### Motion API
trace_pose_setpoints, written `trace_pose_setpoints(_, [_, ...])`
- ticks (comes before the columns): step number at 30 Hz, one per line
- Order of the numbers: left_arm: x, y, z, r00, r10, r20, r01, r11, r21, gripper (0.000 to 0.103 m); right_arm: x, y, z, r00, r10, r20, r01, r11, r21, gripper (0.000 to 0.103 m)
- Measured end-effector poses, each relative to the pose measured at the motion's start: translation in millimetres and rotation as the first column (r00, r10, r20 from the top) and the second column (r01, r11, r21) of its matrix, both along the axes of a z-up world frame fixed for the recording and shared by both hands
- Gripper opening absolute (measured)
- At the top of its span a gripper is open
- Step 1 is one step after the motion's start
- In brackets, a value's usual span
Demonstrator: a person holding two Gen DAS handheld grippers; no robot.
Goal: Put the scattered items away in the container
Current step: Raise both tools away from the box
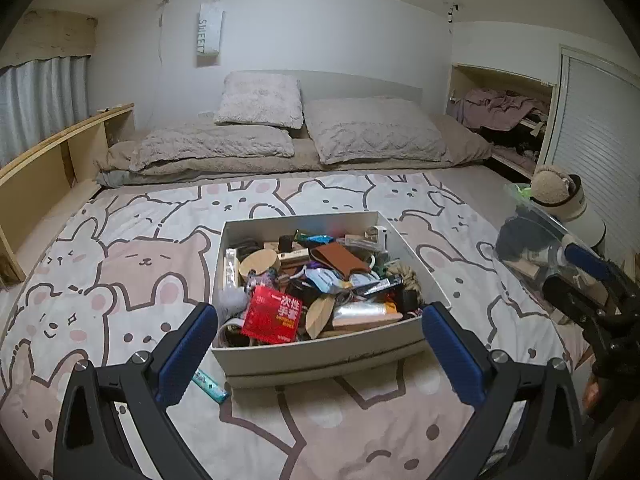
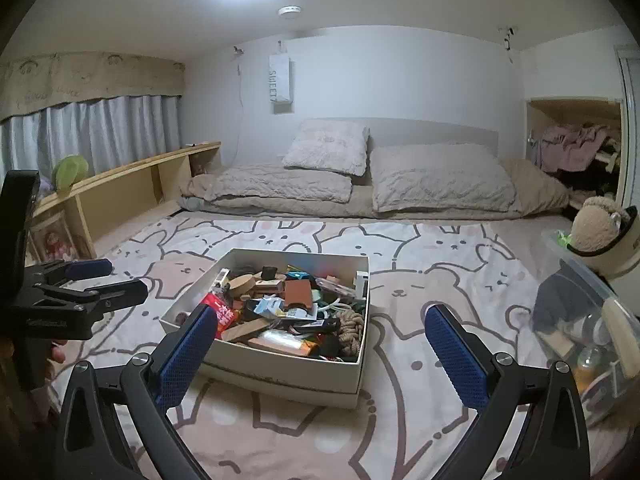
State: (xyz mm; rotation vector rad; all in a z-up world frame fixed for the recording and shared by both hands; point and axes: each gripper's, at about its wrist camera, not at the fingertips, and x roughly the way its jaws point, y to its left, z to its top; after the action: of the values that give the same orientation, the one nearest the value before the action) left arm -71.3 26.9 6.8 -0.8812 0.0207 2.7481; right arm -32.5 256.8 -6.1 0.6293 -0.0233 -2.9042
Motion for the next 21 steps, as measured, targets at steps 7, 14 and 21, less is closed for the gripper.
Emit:
trace_pose_setpoints(7, [7.8,-6.7,-9.7,1.0,0.013,0.014,-0.013,1.0,0.018,0.103,6.4,-0.5,-5.1,1.0,0.012,0.004,-0.012,1.0,-0.009,0.103])
trace_pose_setpoints(14, [13.2,-19.6,-21.4,1.0,0.026,0.009,-0.026,0.999,0.023,0.103,9.4,6.0,-16.2,1.0,0.012,0.003,-0.011,0.999,-0.047,0.103])
trace_pose_setpoints(21, [14.4,-37.8,-41.4,0.999,0.036,-0.012,-0.036,0.999,0.014,0.103,8.7,8.5,-39.6,1.0,-0.001,0.026,0.002,0.999,-0.044,0.103])
